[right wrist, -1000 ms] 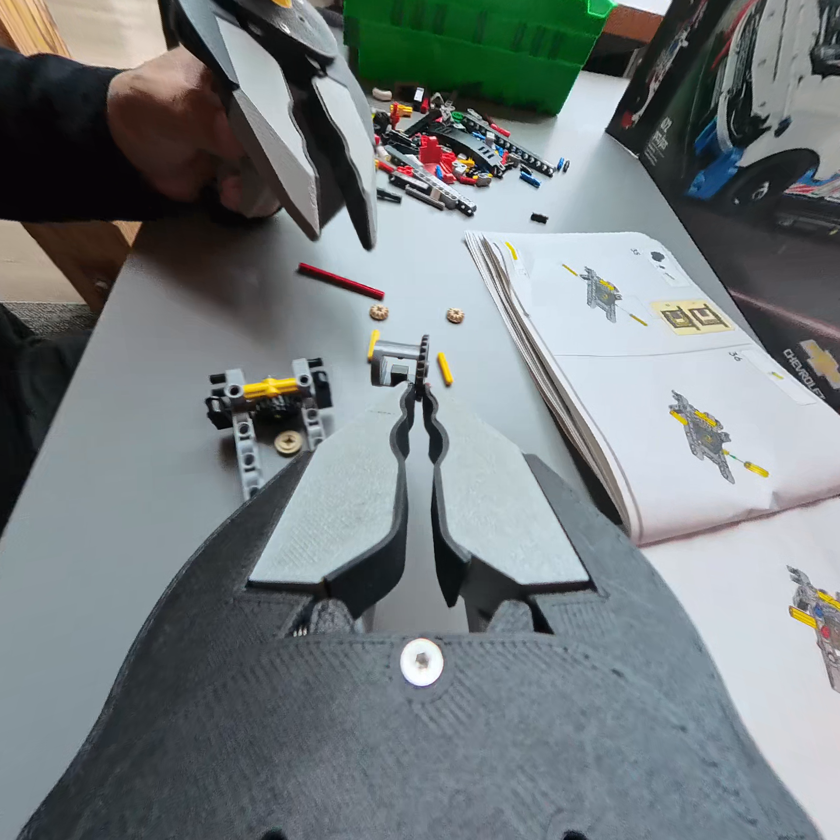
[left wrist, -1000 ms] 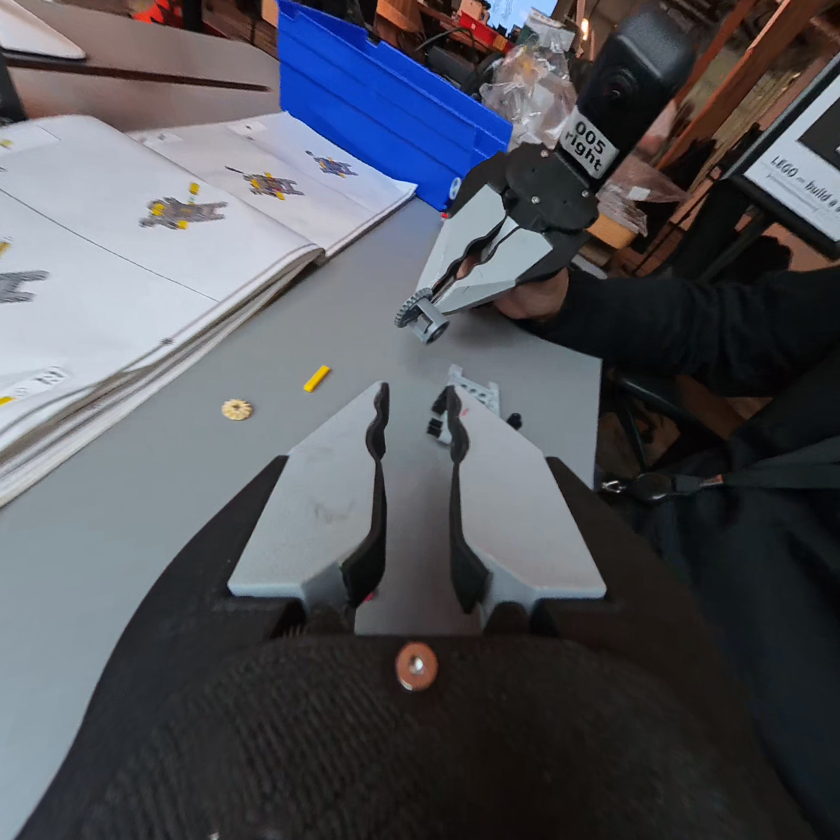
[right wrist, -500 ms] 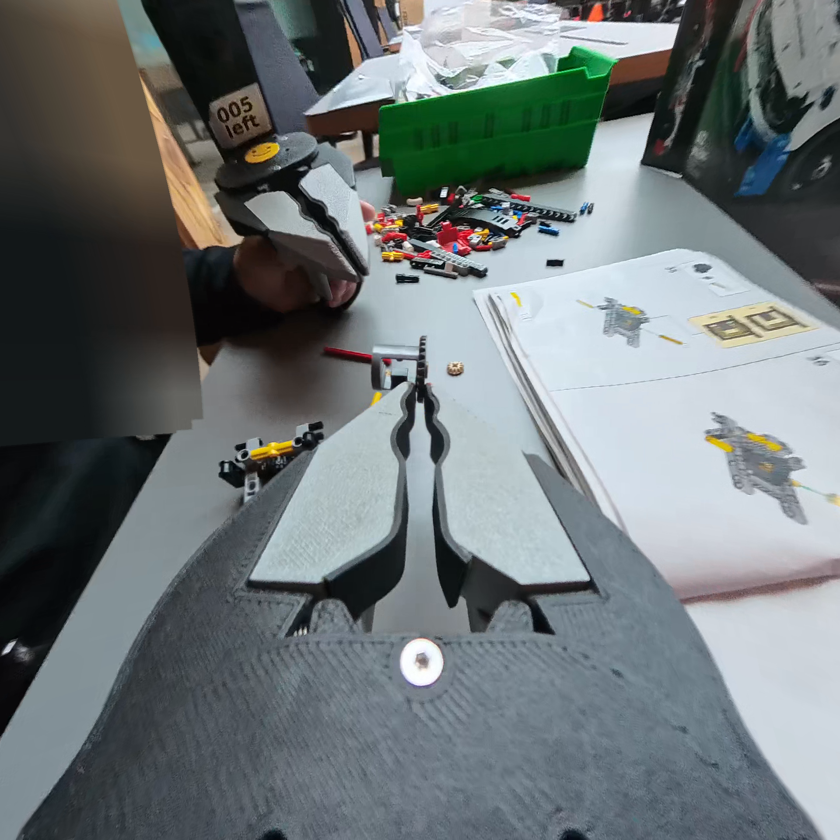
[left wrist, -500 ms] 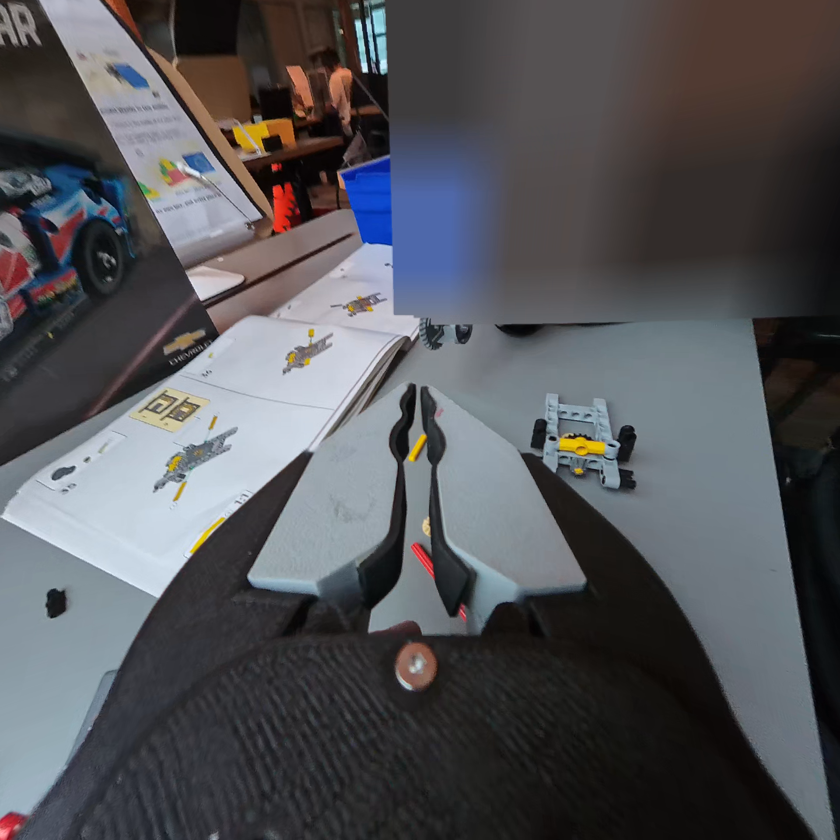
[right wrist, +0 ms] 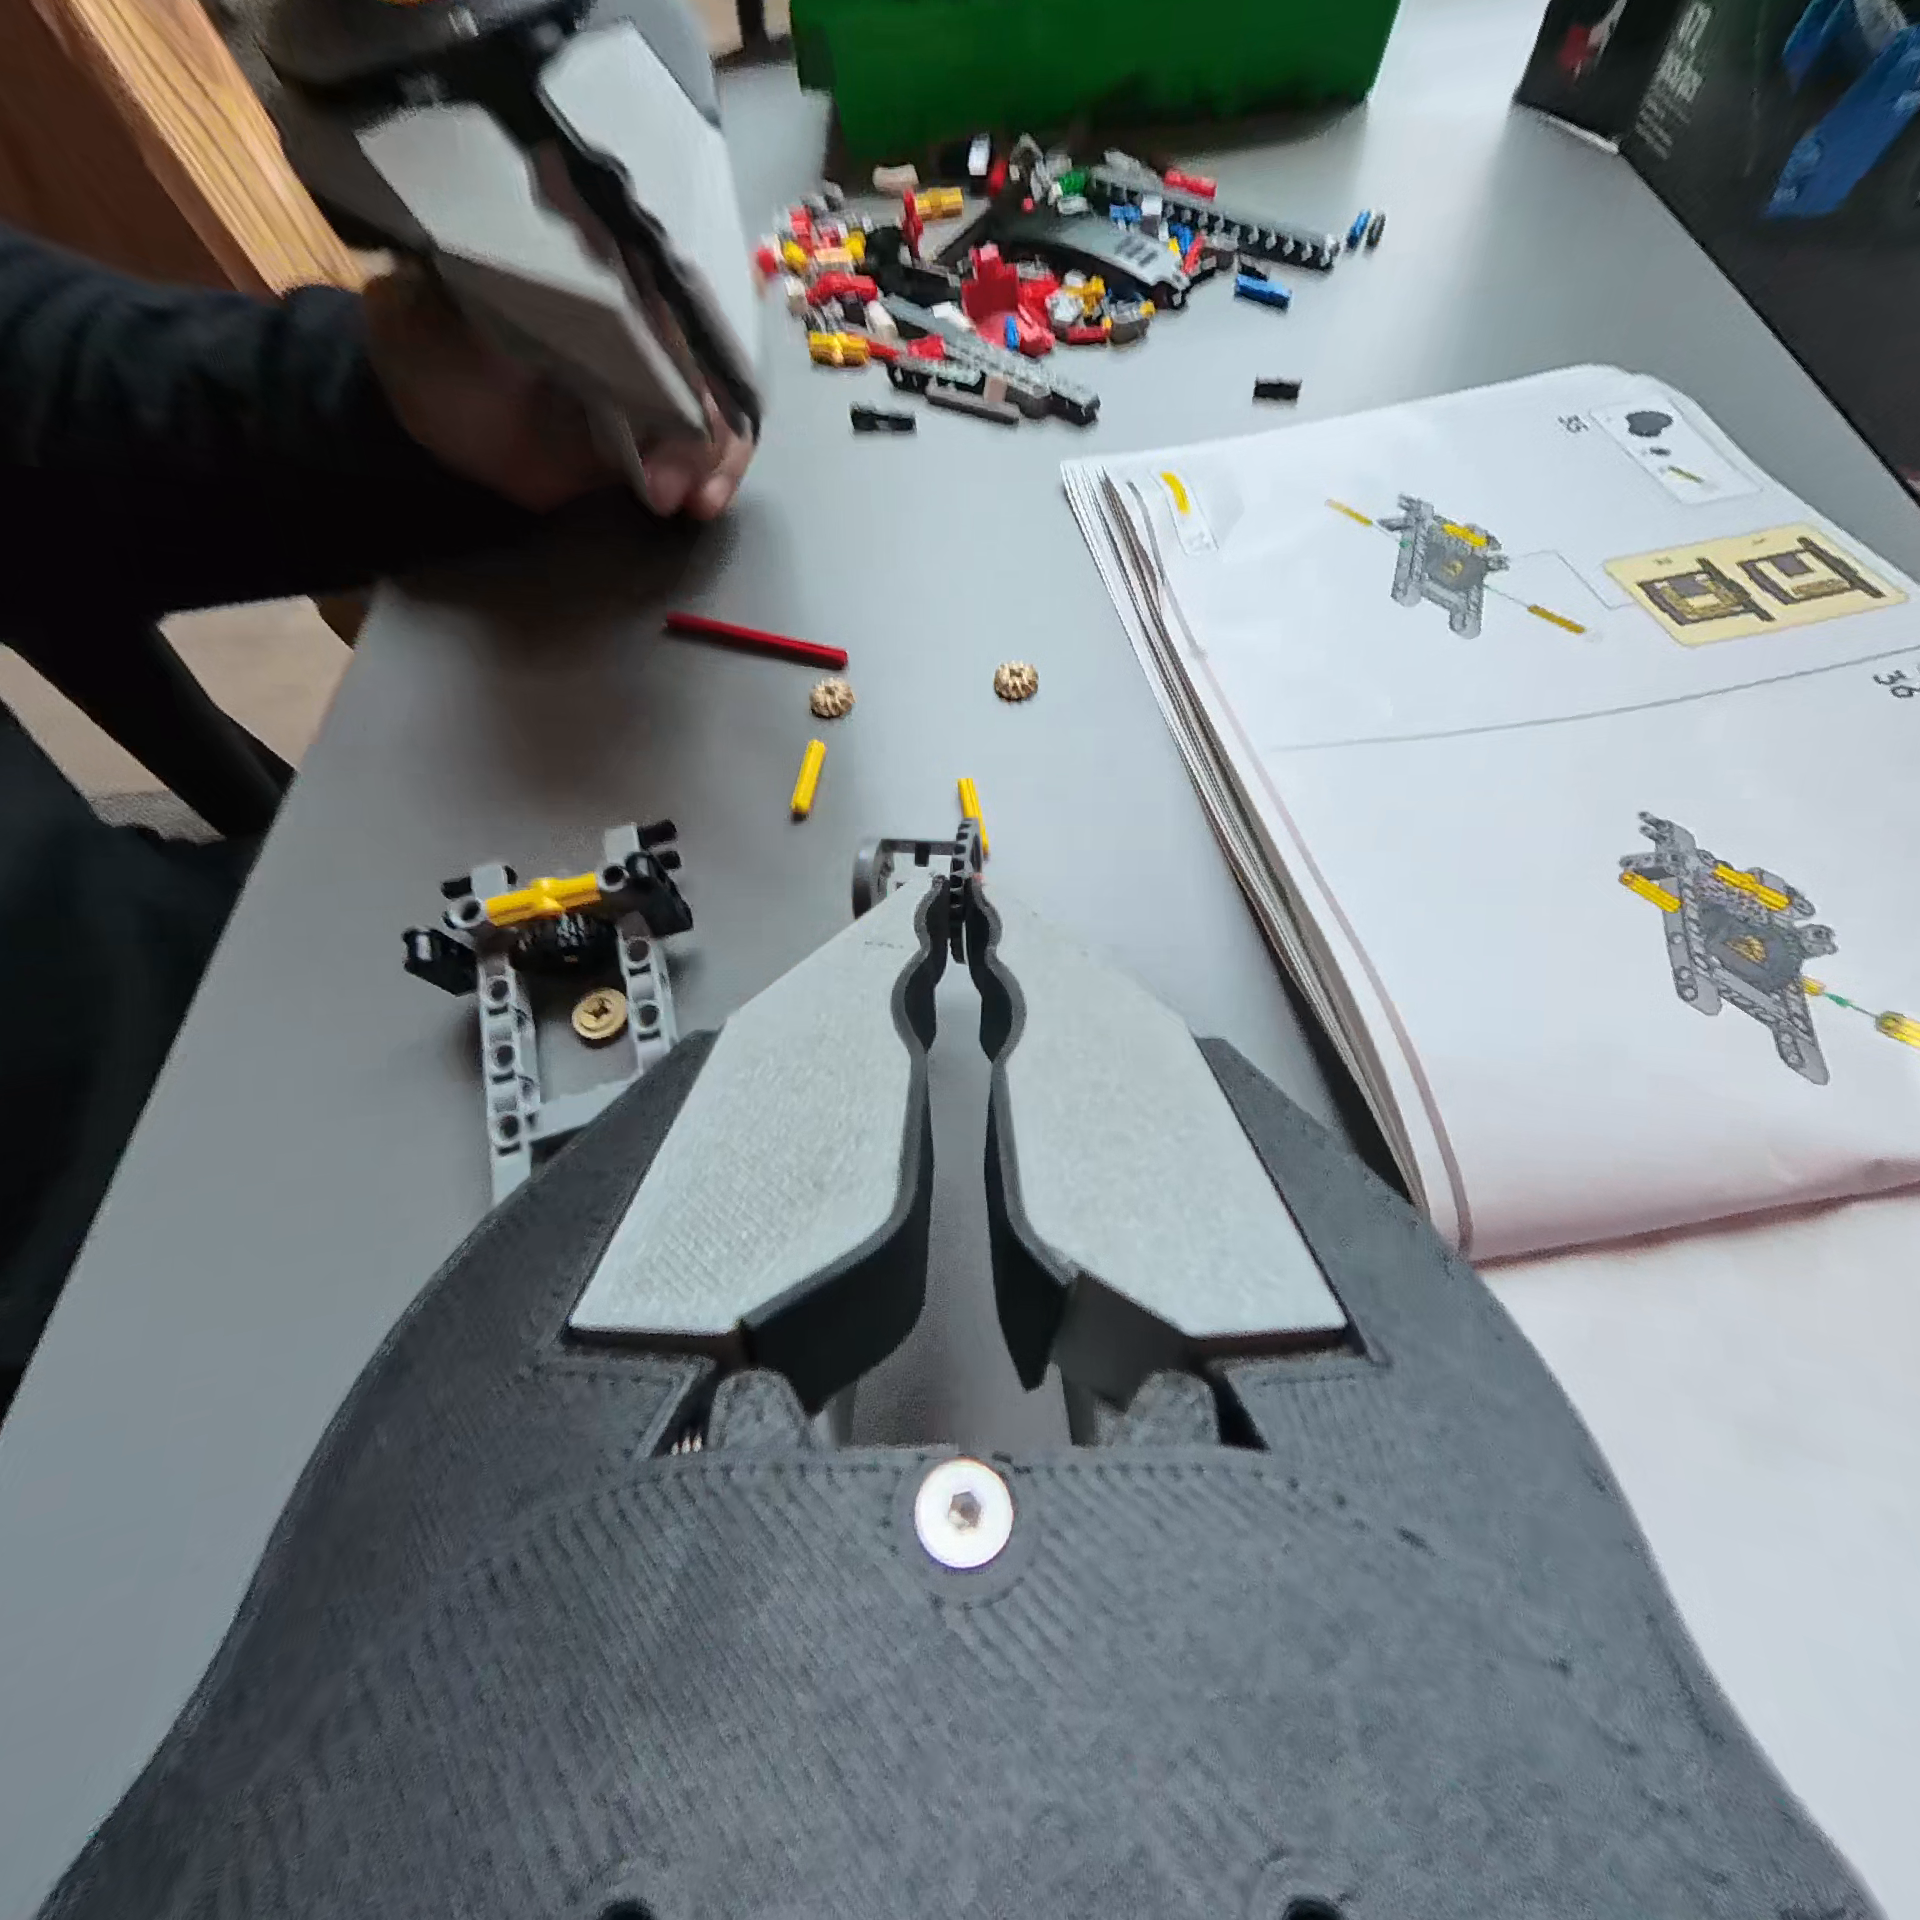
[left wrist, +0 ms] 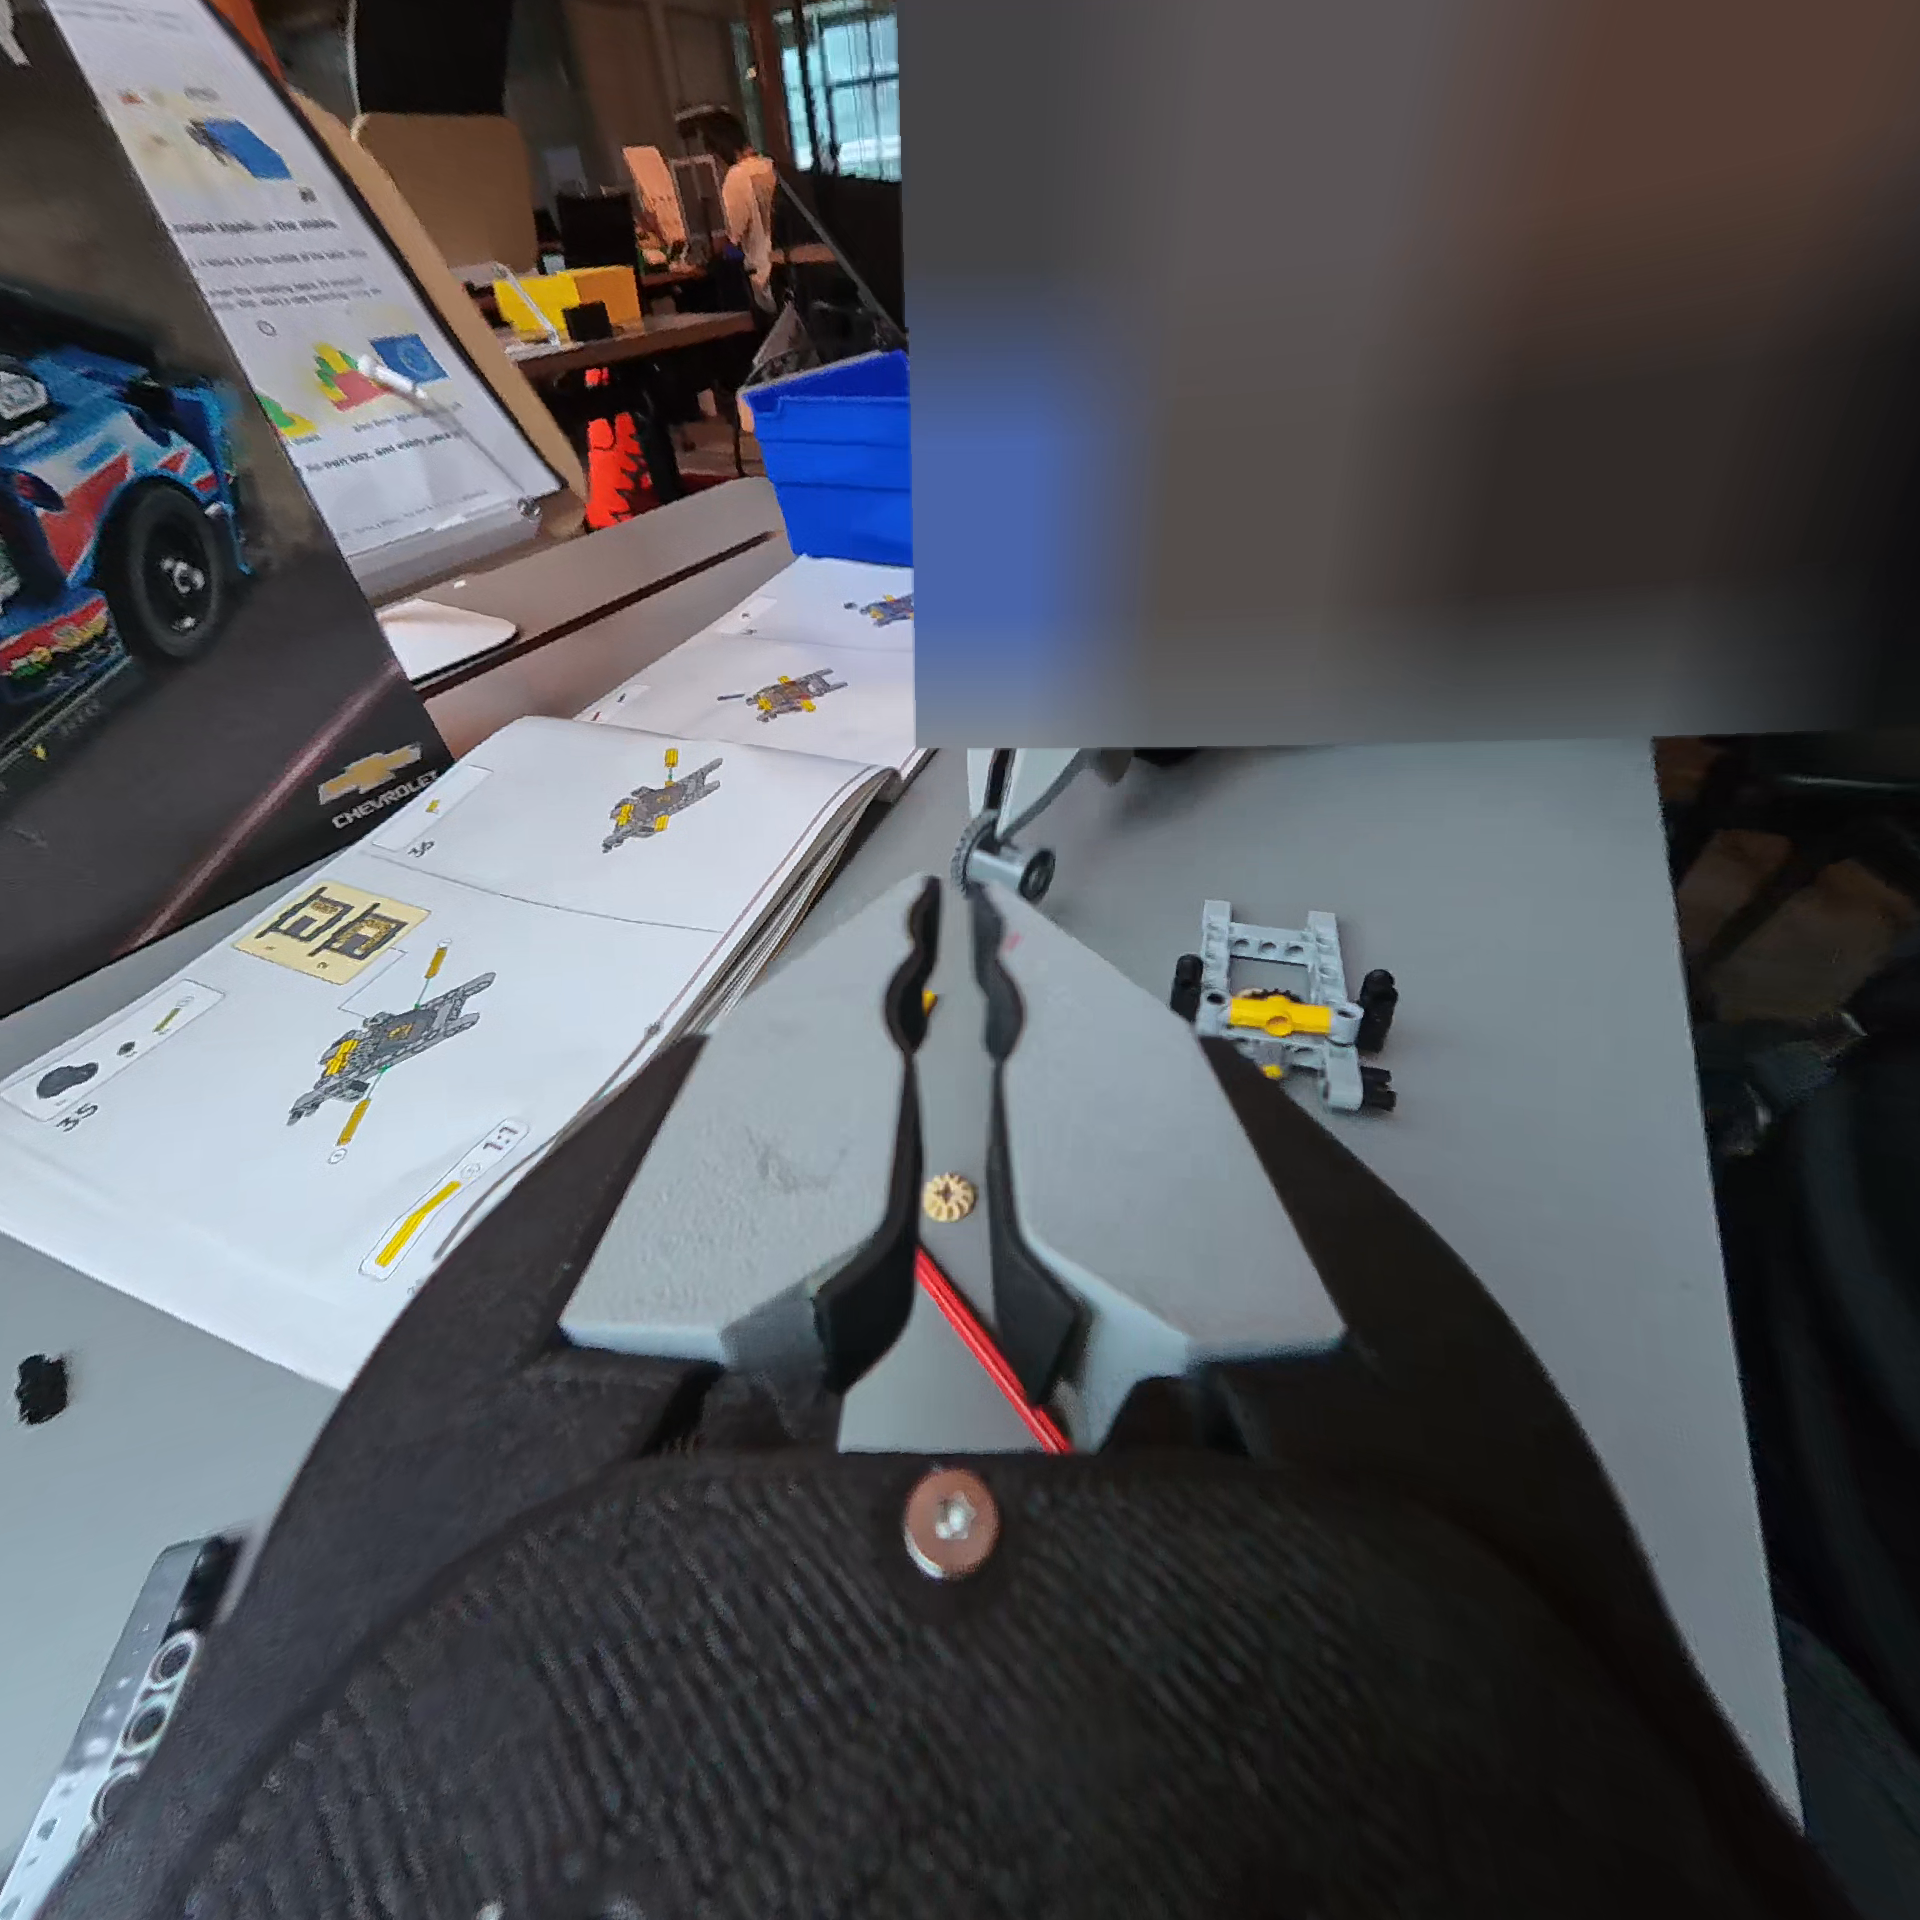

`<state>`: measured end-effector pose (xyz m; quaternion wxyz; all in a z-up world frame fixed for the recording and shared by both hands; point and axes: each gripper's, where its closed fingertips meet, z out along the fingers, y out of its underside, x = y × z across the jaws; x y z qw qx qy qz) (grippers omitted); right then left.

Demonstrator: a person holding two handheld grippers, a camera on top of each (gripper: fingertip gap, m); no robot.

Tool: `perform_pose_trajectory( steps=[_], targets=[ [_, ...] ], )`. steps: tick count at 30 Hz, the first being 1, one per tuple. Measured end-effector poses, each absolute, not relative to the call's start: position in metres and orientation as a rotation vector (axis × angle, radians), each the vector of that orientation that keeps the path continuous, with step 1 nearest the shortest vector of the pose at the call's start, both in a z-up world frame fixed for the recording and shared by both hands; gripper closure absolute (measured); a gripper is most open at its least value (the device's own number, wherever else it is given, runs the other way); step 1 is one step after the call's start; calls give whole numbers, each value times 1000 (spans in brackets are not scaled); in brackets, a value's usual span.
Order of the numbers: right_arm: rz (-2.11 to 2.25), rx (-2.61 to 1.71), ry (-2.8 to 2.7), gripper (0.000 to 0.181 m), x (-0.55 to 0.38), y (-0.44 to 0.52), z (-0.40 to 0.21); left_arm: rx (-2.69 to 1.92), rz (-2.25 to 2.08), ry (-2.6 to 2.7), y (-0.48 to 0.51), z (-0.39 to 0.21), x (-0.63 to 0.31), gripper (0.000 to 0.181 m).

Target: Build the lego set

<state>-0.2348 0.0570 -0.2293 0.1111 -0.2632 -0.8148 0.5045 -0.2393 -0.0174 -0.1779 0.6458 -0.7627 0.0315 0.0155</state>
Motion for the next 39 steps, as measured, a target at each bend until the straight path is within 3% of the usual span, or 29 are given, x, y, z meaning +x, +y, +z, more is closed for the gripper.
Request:
perform_pose_trajectory(
  steps=[6,13,16,18,24,27,39],
  targets=[
    [1288,-723,-2431,181,-236,56,-244,-1714,60,-29,-19,-174,-255,181],
    [1244,-608,-2249,181,-242,50,-220,-1799,84,-57,-10,-186,-255,180],
    [1189,-531,-2143,181,-242,41,-205,-1796,-91,-111,1,-185,-238,171],
    [1140,-476,-2083,181,-239,35,-197,-1865,-145,-165,8,-193,-235,156],
    [1119,-367,-2002,181,-226,18,-184,-1821,-419,-228,18,-186,-214,149],
    [1141,-358,-1988,181,-223,17,-180,-1842,-428,-243,18,-191,-214,166],
    [1399,-395,-2061,181,-216,10,-176,-1727,-725,-250,12,-188,-208,167]
  ],
)
